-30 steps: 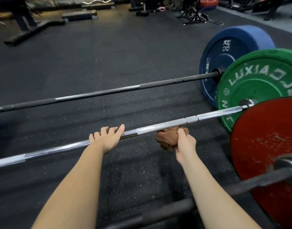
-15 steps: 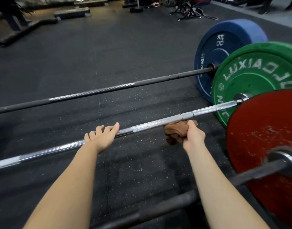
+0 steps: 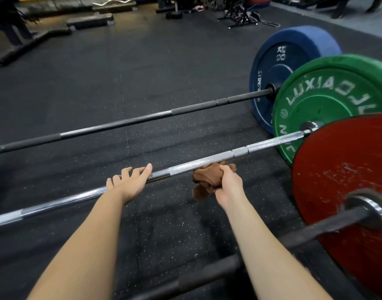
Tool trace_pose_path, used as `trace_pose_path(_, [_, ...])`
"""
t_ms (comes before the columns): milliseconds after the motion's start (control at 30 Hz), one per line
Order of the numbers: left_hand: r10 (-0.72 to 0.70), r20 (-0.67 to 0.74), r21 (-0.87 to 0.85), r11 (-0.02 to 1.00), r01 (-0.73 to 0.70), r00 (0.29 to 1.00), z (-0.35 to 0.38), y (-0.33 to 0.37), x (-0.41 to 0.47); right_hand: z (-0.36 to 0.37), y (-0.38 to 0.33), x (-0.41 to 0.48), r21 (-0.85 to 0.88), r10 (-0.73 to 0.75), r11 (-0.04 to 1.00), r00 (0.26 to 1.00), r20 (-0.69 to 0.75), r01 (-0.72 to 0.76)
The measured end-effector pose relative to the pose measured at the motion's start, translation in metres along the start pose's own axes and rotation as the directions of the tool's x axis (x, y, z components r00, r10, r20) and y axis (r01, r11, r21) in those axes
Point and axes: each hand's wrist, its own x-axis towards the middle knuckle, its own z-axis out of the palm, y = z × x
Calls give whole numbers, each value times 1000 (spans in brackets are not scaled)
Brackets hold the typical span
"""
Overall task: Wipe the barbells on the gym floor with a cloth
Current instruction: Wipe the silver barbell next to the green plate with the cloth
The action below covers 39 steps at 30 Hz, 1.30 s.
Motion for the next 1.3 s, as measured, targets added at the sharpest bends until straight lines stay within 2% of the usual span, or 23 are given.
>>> trace_pose_path(200, [9,9,-11,1000,-9,1000,0,-1,0,-17,-38,10,65,-145,986,983,-114,153])
trace_pose_path(333, [19,16,-17,1000,-19,1000,0,-2,1,-31,-49,21,97,-205,971,970,-133,218])
trace_pose_path(467, [22,43,-21,1000,-21,999,-2,-2,1,-28,-28,14,-68,-235,971,970,-63,231])
trace_pose_path(533, [19,41,-14,1000,-19,999,-2,-2,1,-20,-7,9,-185,-215,959,977,8,213])
trace_pose_path(600, [16,23,1,1000,-16,1000,-1,-1,1,-11,7,5,-225,-192,955,981,38,195])
trace_pose_path(700, [15,8,13,1000,-15,1000,-1,-1,0,-5,5,12,-88,-155,984,988,-22,153])
trace_pose_path(967, [15,17,-1,1000,-15,1000,-1,-2,2,-28,-44,30,64,-216,972,968,-129,225])
trace_pose_path(1133, [6,9,-3,1000,-6,1000,0,-3,3,-48,-74,42,179,-255,936,933,-255,304])
trace_pose_path(1200, [9,1,-3,1000,-9,1000,1,-3,2,-53,-78,46,159,-257,941,935,-245,300])
trace_pose_path(1300, [12,-11,15,1000,-12,1000,1,-2,2,-46,-60,46,-39,-294,956,941,-169,292])
